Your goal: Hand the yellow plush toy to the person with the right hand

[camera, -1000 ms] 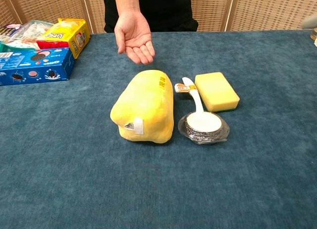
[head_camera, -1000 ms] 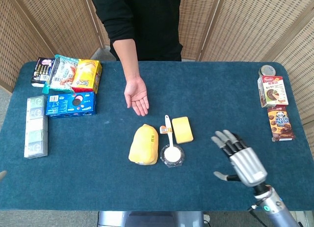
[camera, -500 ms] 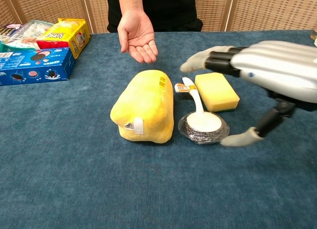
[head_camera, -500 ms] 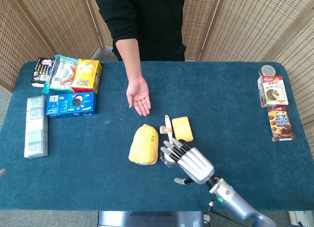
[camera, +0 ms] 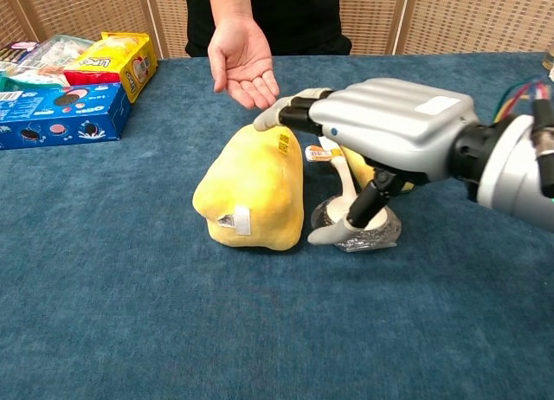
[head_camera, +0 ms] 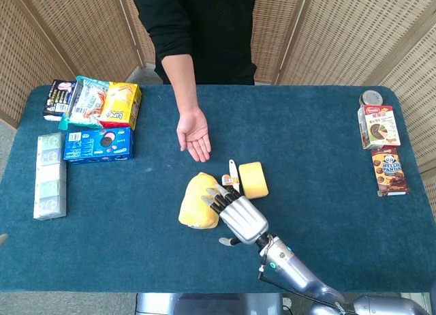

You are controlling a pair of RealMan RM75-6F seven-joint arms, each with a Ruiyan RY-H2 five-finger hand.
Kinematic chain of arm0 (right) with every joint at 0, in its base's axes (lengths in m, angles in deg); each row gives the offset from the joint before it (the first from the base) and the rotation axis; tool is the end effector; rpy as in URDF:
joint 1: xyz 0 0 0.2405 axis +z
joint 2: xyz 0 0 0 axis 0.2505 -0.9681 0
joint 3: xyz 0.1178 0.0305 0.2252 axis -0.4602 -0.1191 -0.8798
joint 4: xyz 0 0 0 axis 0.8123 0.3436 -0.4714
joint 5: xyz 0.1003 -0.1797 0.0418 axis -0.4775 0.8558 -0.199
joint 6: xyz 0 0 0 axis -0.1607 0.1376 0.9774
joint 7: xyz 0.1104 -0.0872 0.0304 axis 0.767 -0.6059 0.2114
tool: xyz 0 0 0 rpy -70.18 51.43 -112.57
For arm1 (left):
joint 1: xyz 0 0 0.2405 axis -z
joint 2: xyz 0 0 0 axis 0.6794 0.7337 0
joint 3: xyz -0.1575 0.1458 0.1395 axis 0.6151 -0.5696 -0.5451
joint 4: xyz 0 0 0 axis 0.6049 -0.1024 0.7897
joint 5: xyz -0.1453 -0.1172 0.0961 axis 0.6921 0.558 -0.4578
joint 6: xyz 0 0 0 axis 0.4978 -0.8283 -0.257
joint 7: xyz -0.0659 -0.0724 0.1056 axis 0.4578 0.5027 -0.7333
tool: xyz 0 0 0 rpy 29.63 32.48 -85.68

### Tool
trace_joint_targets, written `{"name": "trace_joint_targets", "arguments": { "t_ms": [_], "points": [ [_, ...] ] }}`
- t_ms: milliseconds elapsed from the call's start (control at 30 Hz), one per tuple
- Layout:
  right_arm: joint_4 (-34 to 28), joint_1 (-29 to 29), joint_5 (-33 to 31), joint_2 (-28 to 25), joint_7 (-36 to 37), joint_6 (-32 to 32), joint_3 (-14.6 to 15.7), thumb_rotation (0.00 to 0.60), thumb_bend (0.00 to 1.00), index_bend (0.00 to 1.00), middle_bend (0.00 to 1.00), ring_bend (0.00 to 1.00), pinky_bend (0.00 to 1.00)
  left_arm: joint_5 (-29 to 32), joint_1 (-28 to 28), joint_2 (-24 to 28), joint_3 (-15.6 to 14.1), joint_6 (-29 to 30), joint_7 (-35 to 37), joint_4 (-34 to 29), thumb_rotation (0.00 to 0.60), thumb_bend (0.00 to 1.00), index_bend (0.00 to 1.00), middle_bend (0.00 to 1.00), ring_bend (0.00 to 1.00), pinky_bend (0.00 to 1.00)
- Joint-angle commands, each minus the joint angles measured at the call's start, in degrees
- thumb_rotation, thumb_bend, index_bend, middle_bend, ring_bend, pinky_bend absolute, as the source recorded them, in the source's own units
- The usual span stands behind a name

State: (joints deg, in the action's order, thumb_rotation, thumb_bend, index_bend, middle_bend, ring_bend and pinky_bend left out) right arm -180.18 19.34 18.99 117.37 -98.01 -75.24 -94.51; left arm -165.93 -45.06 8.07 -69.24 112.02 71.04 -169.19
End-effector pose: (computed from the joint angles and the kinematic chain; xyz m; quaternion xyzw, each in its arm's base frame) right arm -0.0712 -0.2519 -0.0178 0.8170 -0.2451 0.3973 0.3385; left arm -0.3111 0.1356 0.2375 -0.5468 -0.4131 -0.3968 0.6107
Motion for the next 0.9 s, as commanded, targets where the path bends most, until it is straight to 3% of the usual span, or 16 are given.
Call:
{"name": "trace_joint_targets", "arguments": {
  "t_ms": [33, 233, 367, 533, 700, 900],
  "points": [
    [-0.26, 2.53, -5.08, 3.13, -6.29, -0.58, -0.95, 0.41, 0.0, 0.0, 0.0, 0.0, 0.18, -0.05, 0.04, 0.0, -0.01, -0.03, -0.12, -0.03, 0.6, 0.17, 0.0, 0.0, 0.0, 0.11],
    [1.28, 6.7, -14.86, 7.56, -16.38, -2.79, -1.97, 0.417, 0.03, 0.02, 0.0, 0.0, 0.2, 0.13, -0.05, 0.12, 0.08, 0.07, 0.5, 0.07, 0.6, 0.17, 0.0, 0.0, 0.0, 0.11],
    [2.75, 8.67, -18.39, 9.5, -19.29, -4.61, -2.41, 0.554, 0.22, 0.16, 0.09, 0.1, 0.3, 0.2, -0.2, 0.32, 0.14, 0.29, 1.45, 0.36, 0.6, 0.17, 0.0, 0.0, 0.0, 0.11],
    [3.88, 9.86, -19.49, 10.23, -18.82, -5.73, -1.48, 0.6, 0.36, 0.24, 0.22, 0.24, 0.44, 0.24, -0.17, 0.47, 0.18, 0.17, 2.29, 0.75, 0.6, 0.17, 0.0, 0.0, 0.0, 0.11],
    [4.78, 10.72, -19.11, 11.06, -18.91, -7.41, -0.34, 0.6, 0.5, 0.48, 0.48, 0.5, 0.63, 0.09, -0.31, 0.54, 0.13, 0.38, 2.57, 0.83, 0.6, 0.17, 0.0, 0.0, 0.0, 0.11],
    [3.61, 9.75, -12.1, 10.68, -12.77, -9.72, 1.39, 0.6, 0.55, 0.59, 0.59, 0.59, 0.68, 0.15, -0.25, 0.52, 0.14, 0.22, 2.57, 0.81, 0.6, 0.17, 0.0, 0.0, 0.0, 0.11]
  ]
}}
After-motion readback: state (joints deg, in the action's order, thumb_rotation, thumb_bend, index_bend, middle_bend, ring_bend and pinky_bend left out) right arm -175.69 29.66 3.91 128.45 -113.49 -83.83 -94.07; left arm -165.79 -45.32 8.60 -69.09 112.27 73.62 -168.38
